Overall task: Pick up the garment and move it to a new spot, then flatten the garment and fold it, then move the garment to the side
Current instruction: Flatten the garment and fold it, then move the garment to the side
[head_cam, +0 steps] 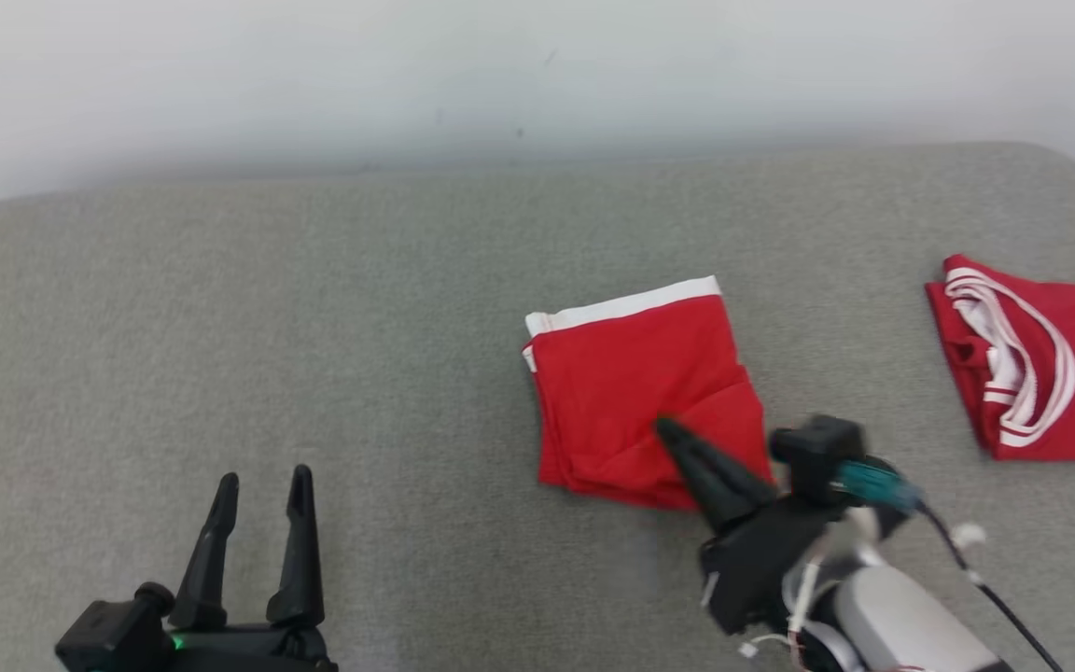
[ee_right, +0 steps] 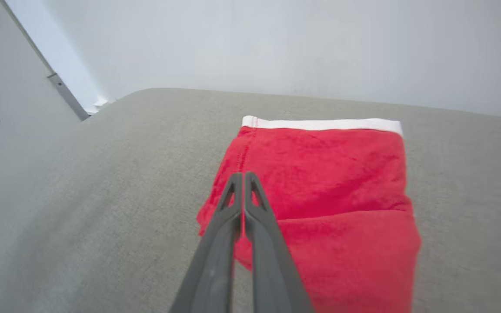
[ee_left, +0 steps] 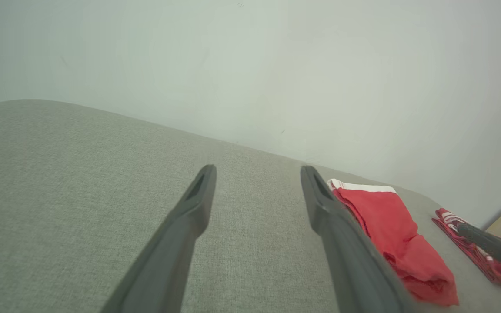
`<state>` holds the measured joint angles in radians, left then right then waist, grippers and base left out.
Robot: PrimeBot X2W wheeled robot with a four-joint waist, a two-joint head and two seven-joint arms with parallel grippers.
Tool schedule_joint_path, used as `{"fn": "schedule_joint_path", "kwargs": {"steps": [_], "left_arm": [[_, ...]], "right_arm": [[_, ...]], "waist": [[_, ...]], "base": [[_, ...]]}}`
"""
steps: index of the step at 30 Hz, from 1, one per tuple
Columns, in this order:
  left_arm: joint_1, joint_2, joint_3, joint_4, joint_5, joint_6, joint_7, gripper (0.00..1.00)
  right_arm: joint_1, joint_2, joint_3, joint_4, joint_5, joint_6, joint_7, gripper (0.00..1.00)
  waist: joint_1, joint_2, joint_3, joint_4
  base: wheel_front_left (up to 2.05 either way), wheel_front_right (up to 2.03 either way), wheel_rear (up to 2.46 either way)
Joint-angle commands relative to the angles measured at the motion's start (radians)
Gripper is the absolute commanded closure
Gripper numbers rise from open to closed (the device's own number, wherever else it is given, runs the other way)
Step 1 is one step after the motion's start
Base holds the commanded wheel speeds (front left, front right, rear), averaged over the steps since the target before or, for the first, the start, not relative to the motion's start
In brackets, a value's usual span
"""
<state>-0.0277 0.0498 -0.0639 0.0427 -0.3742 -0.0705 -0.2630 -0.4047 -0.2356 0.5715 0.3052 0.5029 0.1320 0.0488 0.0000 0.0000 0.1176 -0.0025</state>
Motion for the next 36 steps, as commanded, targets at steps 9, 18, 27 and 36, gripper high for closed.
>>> {"fn": "schedule_joint_path", "kwargs": {"steps": [9, 18, 27, 36], "left_arm": [[0.048, 0.001, 0.035, 0.0, -0.001, 0.004, -0.002, 0.0], [0.054, 0.001, 0.076, 0.008, 0.013, 0.011, -0.002, 0.0], [0.076, 0.001, 0.137, 0.041, 0.036, -0.006, -0.002, 0.0], [0.102, 0.001, 0.15, 0.056, 0.052, -0.009, -0.002, 0.0]], "right_arm": [[0.206, 0.063, -0.352, -0.083, -0.187, -0.003, -0.191, 0.0], [0.279, 0.066, -0.489, -0.059, -0.239, -0.003, -0.262, 0.0], [0.283, 0.056, -0.484, -0.009, -0.222, -0.003, -0.28, 0.0], [0.235, 0.043, -0.434, 0.016, -0.189, -0.003, -0.274, 0.0]], "waist": [[0.0, 0.0, -0.072, -0.065], [0.0, 0.0, -0.092, -0.097], [0.0, 0.0, -0.103, -0.11], [0.0, 0.0, -0.112, -0.092]], "base": [[0.0, 0.0, 0.0], [0.0, 0.0, 0.0], [0.0, 0.0, 0.0], [0.0, 0.0, 0.0]]}}
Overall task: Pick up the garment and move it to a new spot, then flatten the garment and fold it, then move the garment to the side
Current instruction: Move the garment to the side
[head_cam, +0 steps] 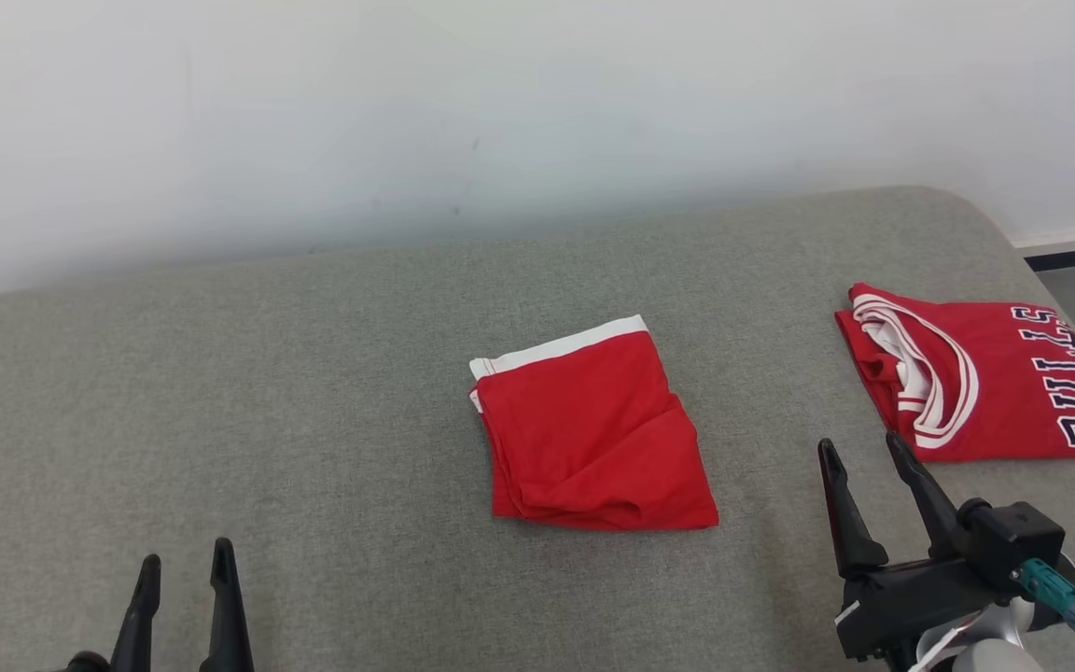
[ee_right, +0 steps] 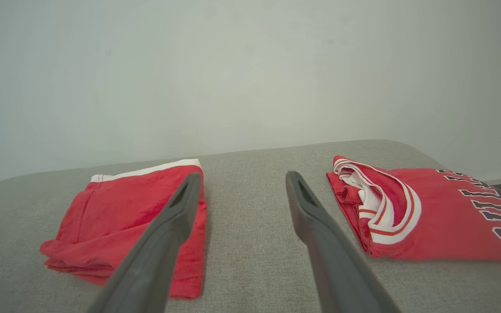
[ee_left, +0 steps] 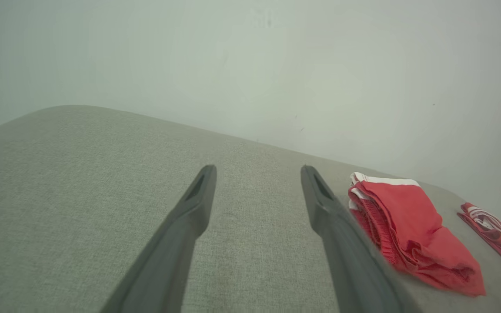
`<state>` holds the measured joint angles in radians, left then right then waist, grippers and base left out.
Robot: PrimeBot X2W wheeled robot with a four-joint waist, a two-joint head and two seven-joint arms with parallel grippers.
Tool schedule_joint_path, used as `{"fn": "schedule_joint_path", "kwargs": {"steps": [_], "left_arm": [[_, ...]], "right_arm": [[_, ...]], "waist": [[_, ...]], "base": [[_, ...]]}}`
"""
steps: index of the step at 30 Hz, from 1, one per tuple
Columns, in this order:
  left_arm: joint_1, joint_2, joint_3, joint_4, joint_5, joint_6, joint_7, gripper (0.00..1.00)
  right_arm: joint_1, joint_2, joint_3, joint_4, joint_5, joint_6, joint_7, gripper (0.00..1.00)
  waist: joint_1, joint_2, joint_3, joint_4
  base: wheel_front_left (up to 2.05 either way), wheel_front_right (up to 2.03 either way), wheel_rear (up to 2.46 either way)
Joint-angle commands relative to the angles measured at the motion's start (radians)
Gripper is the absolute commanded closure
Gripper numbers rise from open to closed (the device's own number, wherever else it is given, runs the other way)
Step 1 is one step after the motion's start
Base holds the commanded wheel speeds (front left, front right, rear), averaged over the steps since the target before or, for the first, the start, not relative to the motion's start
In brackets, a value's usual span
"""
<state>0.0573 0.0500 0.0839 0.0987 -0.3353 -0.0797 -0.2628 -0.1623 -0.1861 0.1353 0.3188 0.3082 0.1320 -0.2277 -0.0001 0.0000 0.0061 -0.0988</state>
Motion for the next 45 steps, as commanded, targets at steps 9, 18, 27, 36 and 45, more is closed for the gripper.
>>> {"fn": "schedule_joint_path", "kwargs": {"steps": [9, 18, 27, 36, 45], "left_arm": [[0.033, 0.001, -0.008, -0.01, 0.013, 0.015, -0.002, 0.0], [0.039, 0.001, -0.02, -0.026, 0.014, 0.027, -0.002, 0.0], [0.035, 0.001, -0.042, -0.045, 0.016, 0.043, -0.002, 0.0], [0.022, 0.001, -0.065, -0.066, 0.017, 0.052, -0.002, 0.0], [-0.039, 0.001, -0.112, -0.088, 0.024, 0.044, -0.002, 0.0]], "right_arm": [[-0.044, -0.024, 0.04, 0.035, 0.021, -0.003, 0.01, 0.0], [-0.043, -0.024, 0.044, 0.05, 0.03, -0.003, 0.005, 0.0], [-0.038, -0.016, 0.036, 0.053, 0.019, -0.003, 0.008, 0.0], [-0.152, -0.017, 0.052, 0.119, 0.035, -0.003, 0.104, 0.0], [-0.405, -0.051, 0.1, 0.348, 0.111, -0.003, 0.437, 0.0]], "waist": [[0.0001, 0.0, 0.0, 0.035], [0.0001, 0.0, 0.004, 0.048], [0.0001, 0.0, 0.012, 0.063], [0.0001, 0.0, 0.037, 0.088], [0.0001, 0.0, 0.148, 0.179]], "base": [[0.0, 0.0, 0.0], [0.0, 0.0, 0.0], [0.0, 0.0, 0.0], [0.0, 0.0, 0.0], [0.0, 0.0, 0.0]]}}
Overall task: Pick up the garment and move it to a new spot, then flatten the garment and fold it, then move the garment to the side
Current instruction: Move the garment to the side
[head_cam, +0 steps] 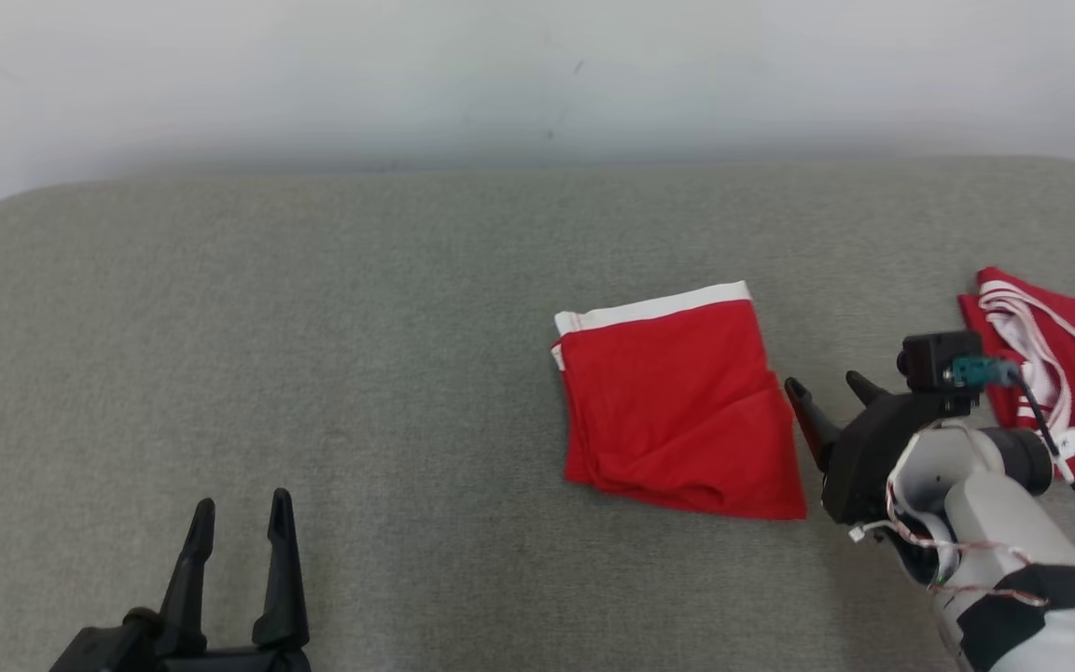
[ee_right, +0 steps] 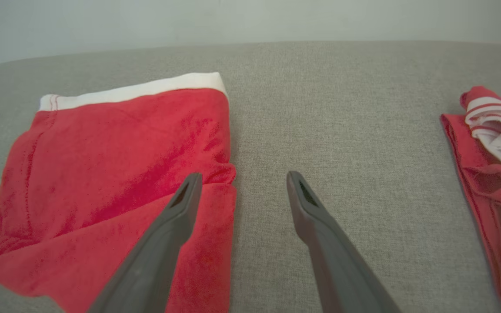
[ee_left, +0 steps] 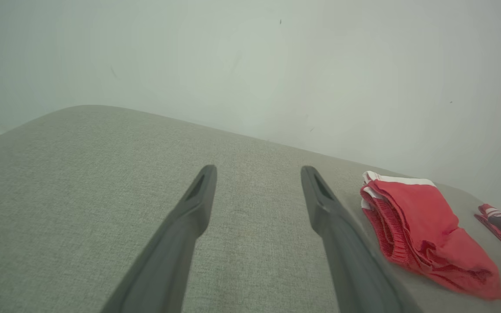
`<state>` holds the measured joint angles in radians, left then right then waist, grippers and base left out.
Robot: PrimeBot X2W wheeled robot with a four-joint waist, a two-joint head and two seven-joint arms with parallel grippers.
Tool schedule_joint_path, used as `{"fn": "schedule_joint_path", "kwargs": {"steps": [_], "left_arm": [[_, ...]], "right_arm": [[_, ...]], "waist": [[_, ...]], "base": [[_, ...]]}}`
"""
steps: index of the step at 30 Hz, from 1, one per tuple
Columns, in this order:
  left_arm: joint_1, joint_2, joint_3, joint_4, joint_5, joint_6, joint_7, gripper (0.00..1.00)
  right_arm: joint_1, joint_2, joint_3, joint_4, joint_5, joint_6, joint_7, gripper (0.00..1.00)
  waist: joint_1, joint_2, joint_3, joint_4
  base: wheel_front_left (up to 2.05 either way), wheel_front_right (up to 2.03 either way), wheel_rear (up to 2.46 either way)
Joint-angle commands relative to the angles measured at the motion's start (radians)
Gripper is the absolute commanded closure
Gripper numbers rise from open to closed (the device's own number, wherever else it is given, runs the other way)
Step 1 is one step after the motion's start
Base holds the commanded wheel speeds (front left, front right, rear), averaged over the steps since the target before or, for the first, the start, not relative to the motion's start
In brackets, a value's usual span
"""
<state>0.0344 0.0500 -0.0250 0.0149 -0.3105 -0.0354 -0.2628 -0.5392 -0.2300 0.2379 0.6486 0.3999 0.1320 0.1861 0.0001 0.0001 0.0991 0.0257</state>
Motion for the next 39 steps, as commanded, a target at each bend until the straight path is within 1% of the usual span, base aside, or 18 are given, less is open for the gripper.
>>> {"fn": "schedule_joint_path", "kwargs": {"steps": [1, 4, 7, 12, 13, 14, 15, 16, 19, 23, 26, 29, 31, 34, 36, 39], "left_arm": [[-0.023, 0.001, -0.01, -0.003, -0.001, -0.001, -0.002, 0.0], [-0.045, 0.001, -0.021, 0.002, -0.002, -0.004, -0.002, 0.0], [-0.062, 0.001, -0.03, 0.002, -0.006, -0.003, -0.002, 0.0], [-0.074, 0.001, -0.033, -0.005, -0.005, 0.0, -0.002, 0.0], [-0.076, 0.001, -0.033, -0.007, -0.005, 0.002, -0.002, 0.0], [-0.076, 0.001, -0.033, -0.007, -0.005, 0.002, -0.002, 0.0], [-0.079, 0.001, -0.032, -0.009, -0.004, 0.004, -0.002, 0.0], [-0.083, 0.001, -0.032, -0.011, -0.003, 0.006, -0.002, 0.0], [-0.091, 0.001, -0.032, -0.023, -0.003, 0.007, -0.002, 0.0], [-0.101, 0.001, -0.024, -0.048, -0.003, 0.007, -0.001, 0.0], [-0.114, 0.001, -0.019, -0.068, 0.003, 0.008, -0.001, 0.0], [-0.125, 0.001, -0.005, -0.087, 0.011, 0.004, -0.001, 0.0], [-0.142, 0.001, -0.001, -0.096, 0.017, 0.0, -0.001, 0.0], [-0.16, 0.001, 0.014, -0.112, 0.036, -0.007, -0.001, 0.0], [-0.176, 0.001, 0.016, -0.114, 0.051, -0.019, -0.001, 0.0], [-0.193, 0.001, 0.03, -0.118, 0.066, -0.033, -0.001, 0.0]], "right_arm": [[-0.046, -0.014, 0.002, 0.04, 0.021, -0.003, 0.054, 0.0], [-0.082, -0.02, 0.011, 0.097, 0.051, -0.003, 0.129, 0.0], [-0.105, -0.021, 0.025, 0.127, 0.084, -0.003, 0.172, 0.0], [-0.092, -0.016, 0.085, 0.155, 0.138, -0.003, 0.234, 0.0], [-0.088, -0.017, 0.103, 0.158, 0.143, -0.003, 0.251, 0.13], [-0.088, -0.017, 0.103, 0.158, 0.143, -0.003, 0.251, 0.13], [-0.088, -0.023, 0.124, 0.155, 0.143, -0.002, 0.26, 0.78], [-0.091, -0.034, 0.144, 0.15, 0.138, -0.002, 0.265, 1.0], [-0.117, -0.085, 0.209, 0.116, 0.118, -0.003, 0.27, 1.0], [-0.199, -0.168, 0.297, 0.041, 0.096, -0.003, 0.282, 1.0], [-0.27, -0.205, 0.355, -0.024, 0.093, -0.003, 0.286, 1.0], [-0.332, -0.238, 0.402, -0.074, 0.103, -0.003, 0.293, 1.0], [-0.369, -0.259, 0.419, -0.096, 0.113, -0.003, 0.295, 1.0], [-0.418, -0.274, 0.439, -0.122, 0.13, -0.003, 0.293, 1.0], [-0.437, -0.295, 0.442, -0.128, 0.14, -0.003, 0.29, 1.0], [-0.463, -0.301, 0.428, -0.127, 0.17, -0.003, 0.294, 1.0]], "waist": [[-0.0001, -0.0001, 0.067, 0.066], [-0.0001, -0.0001, 0.099, 0.099], [-0.0001, -0.0001, 0.12, 0.124], [-0.0001, -0.0001, 0.133, 0.139], [-0.0001, -0.0001, 0.135, 0.139], [-0.0001, -0.0001, 0.135, 0.139], [-0.0001, -0.0001, 0.136, 0.138], [-0.0001, -0.0001, 0.138, 0.136], [-0.0001, -0.0001, 0.148, 0.121], [-0.0001, -0.0001, 0.169, 0.077], [-0.0001, -0.0001, 0.19, 0.027], [-0.0001, -0.0001, 0.218, -0.038], [-0.0001, -0.0001, 0.238, -0.08], [-0.0001, -0.0001, 0.267, -0.149], [-0.0001, -0.0001, 0.284, -0.188], [-0.0001, -0.0001, 0.312, -0.249]], "base": [[0.0, 0.0, 0.0], [0.0, 0.0, 0.0], [0.0, 0.0, 0.0], [0.0, 0.0, 0.0], [0.0, 0.0, 0.0], [0.0, 0.0, 0.0], [0.0, 0.0, 0.0], [0.0, 0.0, 0.0], [0.0, 0.0, 0.0], [0.0, 0.0, 0.0], [0.0, 0.0, 0.0], [0.0, 0.0, 0.0], [0.0, 0.0, 0.0], [0.0, 0.0, 0.0], [0.0, 0.0, 0.0], [0.0, 0.0, 0.0]]}}
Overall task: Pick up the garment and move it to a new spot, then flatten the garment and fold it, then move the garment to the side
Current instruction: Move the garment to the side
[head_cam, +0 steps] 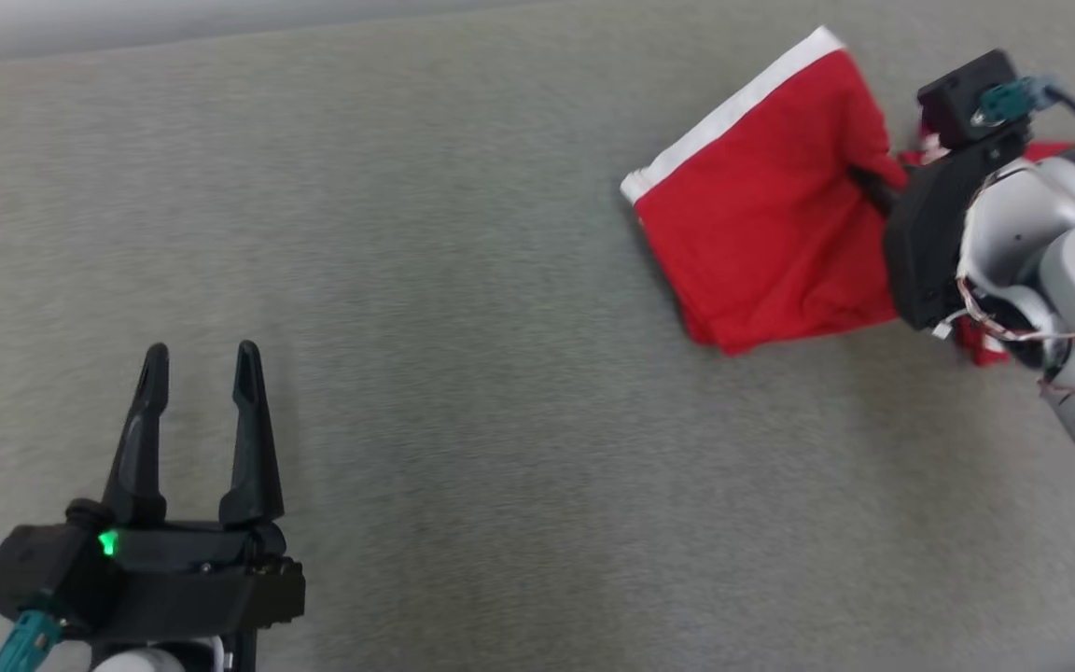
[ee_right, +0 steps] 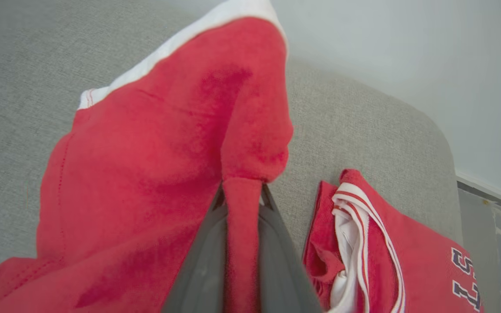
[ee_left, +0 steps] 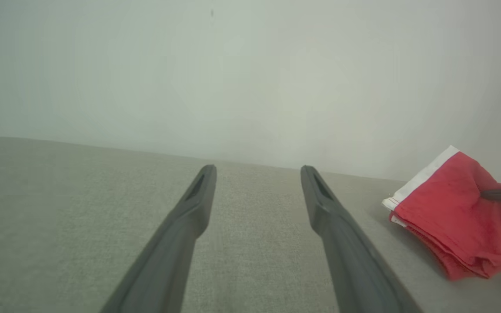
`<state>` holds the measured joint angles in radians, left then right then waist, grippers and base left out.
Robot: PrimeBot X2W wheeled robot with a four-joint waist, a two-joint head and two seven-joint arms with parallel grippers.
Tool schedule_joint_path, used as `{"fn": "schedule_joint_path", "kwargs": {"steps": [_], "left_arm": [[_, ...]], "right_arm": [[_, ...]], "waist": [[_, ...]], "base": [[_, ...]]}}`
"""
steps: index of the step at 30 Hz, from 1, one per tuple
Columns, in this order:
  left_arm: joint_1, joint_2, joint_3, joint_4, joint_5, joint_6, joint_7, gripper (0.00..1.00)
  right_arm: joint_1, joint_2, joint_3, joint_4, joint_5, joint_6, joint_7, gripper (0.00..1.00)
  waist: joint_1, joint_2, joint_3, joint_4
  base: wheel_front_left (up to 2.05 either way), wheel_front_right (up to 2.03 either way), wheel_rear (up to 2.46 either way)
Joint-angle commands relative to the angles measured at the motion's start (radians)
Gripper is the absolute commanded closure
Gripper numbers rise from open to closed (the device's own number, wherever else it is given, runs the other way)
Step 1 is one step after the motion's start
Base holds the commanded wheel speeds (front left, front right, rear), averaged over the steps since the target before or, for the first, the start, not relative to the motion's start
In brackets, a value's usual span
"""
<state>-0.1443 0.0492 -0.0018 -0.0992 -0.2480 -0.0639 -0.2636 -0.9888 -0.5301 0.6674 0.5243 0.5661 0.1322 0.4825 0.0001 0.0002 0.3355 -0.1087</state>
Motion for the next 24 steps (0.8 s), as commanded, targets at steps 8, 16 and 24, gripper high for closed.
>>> {"fn": "schedule_joint_path", "kwargs": {"steps": [8, 16, 24], "left_arm": [[-0.058, 0.009, 0.004, 0.009, 0.067, -0.04, 0.0, 0.0], [-0.103, 0.019, -0.025, -0.008, 0.092, -0.059, 0.0, 0.0], [-0.132, 0.035, -0.047, -0.022, 0.099, -0.063, 0.0, 0.0]], "right_arm": [[-0.053, -0.043, -0.061, 0.049, 0.024, -0.003, -0.001, 1.0], [-0.092, -0.116, -0.084, 0.164, -0.083, -0.003, -0.059, 1.0], [-0.126, -0.125, -0.132, 0.292, -0.234, -0.003, -0.176, 1.0]], "waist": [[-0.0001, -0.0002, 0.143, -0.208], [-0.0001, -0.0002, 0.203, -0.195], [-0.0001, -0.0002, 0.245, -0.153]], "base": [[0.0, 0.0, 0.0], [0.0, 0.0, 0.0], [0.0, 0.0, 0.0]]}}
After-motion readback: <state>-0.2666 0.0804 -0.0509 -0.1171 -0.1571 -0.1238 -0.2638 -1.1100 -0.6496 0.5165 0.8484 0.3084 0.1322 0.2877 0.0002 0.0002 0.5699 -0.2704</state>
